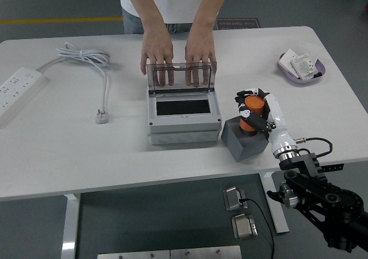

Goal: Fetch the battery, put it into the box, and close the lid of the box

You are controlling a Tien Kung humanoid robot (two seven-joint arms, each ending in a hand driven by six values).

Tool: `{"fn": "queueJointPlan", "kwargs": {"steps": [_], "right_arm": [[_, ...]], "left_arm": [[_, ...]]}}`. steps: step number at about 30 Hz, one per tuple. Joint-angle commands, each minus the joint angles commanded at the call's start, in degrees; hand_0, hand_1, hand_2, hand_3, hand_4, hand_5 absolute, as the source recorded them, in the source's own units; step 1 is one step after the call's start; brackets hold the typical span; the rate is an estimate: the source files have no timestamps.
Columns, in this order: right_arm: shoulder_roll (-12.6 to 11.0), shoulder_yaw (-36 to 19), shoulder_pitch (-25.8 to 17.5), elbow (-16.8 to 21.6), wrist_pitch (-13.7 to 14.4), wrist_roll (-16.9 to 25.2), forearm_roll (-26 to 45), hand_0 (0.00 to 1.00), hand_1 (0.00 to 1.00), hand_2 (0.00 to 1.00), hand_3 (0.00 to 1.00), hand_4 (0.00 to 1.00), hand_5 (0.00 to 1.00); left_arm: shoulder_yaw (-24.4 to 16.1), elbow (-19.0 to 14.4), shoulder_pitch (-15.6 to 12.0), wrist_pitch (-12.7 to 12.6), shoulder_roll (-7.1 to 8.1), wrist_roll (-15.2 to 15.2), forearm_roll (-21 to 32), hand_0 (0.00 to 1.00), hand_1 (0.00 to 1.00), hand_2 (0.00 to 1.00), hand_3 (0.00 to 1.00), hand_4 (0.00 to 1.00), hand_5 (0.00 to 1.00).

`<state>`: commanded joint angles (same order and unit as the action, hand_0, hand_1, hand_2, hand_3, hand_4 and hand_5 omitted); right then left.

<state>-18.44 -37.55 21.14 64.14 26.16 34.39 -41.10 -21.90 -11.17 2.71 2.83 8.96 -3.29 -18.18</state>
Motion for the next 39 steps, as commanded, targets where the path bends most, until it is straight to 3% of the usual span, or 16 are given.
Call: {"fn": "queueJointPlan", "kwargs": {"steps": [4,5,10,11,16,17,22,23,25,32,39], "right_arm": [[-0.2,0.0,0.1,0.9,0.3,-0.3,-0.4,0.543,0.571,0.559,0.496,0.013,0.002],[-0.3,0.0,0.2,1.2,0.6,-0.3,-0.6,0.268,0.338,0.439,0.386,0.086,0.002],[-0.6,-0.2,0.7,2.5,1.8,-0.7,-1.7,0.268,0.338,0.439,0.386,0.086,0.002],[-0.6,-0.2,0.9,2.7,2.1,-0.8,-2.0,0.175,0.220,0.414,0.360,0.062,0.002],[-0.9,-0.4,1.8,3.9,3.1,-1.4,-3.2,0.175,0.220,0.414,0.360,0.062,0.002],[-1.0,-0.4,2.1,4.1,3.4,-1.5,-3.6,0.104,0.189,0.412,0.357,0.049,0.002],[-1.2,0.3,4.1,5.2,4.6,-3.8,-7.1,0.104,0.189,0.412,0.357,0.049,0.002],[-1.3,0.7,4.6,5.3,4.9,-4.3,-8.1,0.043,0.151,0.414,0.357,0.086,0.002],[-1.2,1.7,6.2,5.0,5.4,-5.9,-10.3,0.043,0.151,0.414,0.357,0.086,0.002],[-0.4,7.0,13.2,3.8,6.9,-13.3,-20.2,0.022,0.143,0.417,0.357,0.096,0.002],[2.8,13.9,21.0,0.7,4.8,-23.1,-34.0,0.023,0.143,0.419,0.358,0.107,0.002]], "left_arm": [[-0.1,0.0,0.0,-0.1,-0.02,0.0,0.0,0.615,0.619,0.594,0.604,0.622,0.215],[-0.1,0.0,0.1,-0.1,-0.02,0.1,0.0,0.615,0.619,0.595,0.605,0.622,0.215],[-0.2,0.1,0.1,-0.2,-0.03,0.1,-0.1,0.615,0.619,0.595,0.605,0.622,0.215],[-0.3,0.1,0.2,-0.3,-0.04,0.1,-0.1,0.615,0.620,0.595,0.605,0.622,0.217],[-0.4,0.1,0.2,-0.4,-0.05,0.2,-0.2,0.615,0.620,0.595,0.605,0.622,0.217],[-0.5,0.1,0.2,-0.4,-0.03,0.2,-0.2,0.615,0.620,0.595,0.605,0.624,0.220],[-1.5,0.2,0.3,-0.5,-0.02,-0.1,-1.2,0.615,0.620,0.595,0.605,0.624,0.220],[-1.7,0.2,0.4,-0.6,-0.01,-0.2,-1.3,0.616,0.623,0.595,0.605,0.624,0.222],[-2.0,0.2,0.4,-0.6,0.00,-0.3,-1.6,0.616,0.623,0.595,0.605,0.624,0.222],[-3.7,0.2,0.5,-0.6,0.08,-0.9,-3.3,0.615,0.624,0.596,0.605,0.624,0.222],[-7.1,0.1,0.6,-0.8,0.34,-2.1,-6.4,0.616,0.627,0.597,0.606,0.625,0.223]]}}
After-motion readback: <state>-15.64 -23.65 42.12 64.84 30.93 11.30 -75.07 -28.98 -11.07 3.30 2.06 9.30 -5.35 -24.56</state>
